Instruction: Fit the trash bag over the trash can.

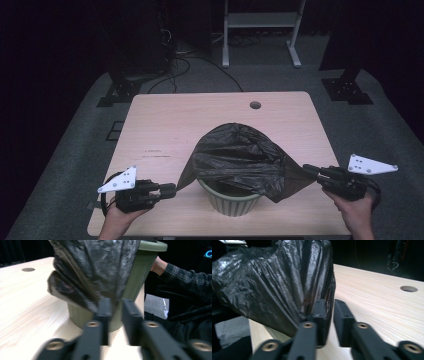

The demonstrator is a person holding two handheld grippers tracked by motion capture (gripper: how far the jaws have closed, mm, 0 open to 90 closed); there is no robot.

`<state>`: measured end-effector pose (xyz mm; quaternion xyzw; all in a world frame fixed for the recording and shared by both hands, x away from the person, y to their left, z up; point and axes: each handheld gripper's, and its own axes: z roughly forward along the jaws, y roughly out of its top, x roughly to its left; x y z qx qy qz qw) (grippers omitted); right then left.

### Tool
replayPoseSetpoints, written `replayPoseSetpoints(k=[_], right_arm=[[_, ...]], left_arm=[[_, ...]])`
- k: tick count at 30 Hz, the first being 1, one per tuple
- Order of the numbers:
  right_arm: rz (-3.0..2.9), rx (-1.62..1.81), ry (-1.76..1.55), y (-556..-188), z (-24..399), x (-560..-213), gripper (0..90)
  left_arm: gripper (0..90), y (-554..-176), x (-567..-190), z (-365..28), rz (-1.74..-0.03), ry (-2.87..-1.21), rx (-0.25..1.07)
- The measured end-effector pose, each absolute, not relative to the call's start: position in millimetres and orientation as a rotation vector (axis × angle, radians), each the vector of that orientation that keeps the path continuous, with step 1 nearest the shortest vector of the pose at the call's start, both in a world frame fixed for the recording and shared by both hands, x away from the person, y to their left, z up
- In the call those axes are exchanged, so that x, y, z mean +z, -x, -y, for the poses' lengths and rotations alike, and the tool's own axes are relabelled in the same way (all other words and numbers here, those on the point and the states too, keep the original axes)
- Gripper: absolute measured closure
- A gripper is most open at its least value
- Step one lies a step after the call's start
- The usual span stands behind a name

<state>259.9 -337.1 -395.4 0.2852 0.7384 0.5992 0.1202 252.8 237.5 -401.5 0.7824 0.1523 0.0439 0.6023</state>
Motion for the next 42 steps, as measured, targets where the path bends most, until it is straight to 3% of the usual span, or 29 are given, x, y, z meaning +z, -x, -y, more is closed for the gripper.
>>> replayPoseSetpoints(k=[5,8,15,24,31,38,42], right_arm=[[-2.105,1.768,-0.837,-256,343,-383,68.7],[-2.097,1.779,-0.828,-255,346,-376,68.6],[-2.130,1.771,-0.805,-258,336,-373,68.6],[-2.149,1.777,-0.802,-263,330,-373,69.6],[-2.130,1.818,-0.780,-263,331,-363,60.6],[-2.149,1.854,-0.743,-261,327,-358,55.8],[-2.152,1.855,-0.741,-261,323,-359,55.7]], left_arm=[[46.3,-245,-378,-234,-0.334,-1.750,0.170],[39.0,-238,-360,-227,-0.302,-1.707,0.219],[36.1,-237,-334,-189,-0.237,-1.707,0.246],[37.0,-270,-329,-133,-0.194,-1.823,0.150],[46.1,-277,-328,-124,-0.208,-1.879,0.142],[89.6,-269,-328,-127,-0.181,-1.922,0.161],[89.7,-264,-324,-133,-0.163,-1.865,0.122]])
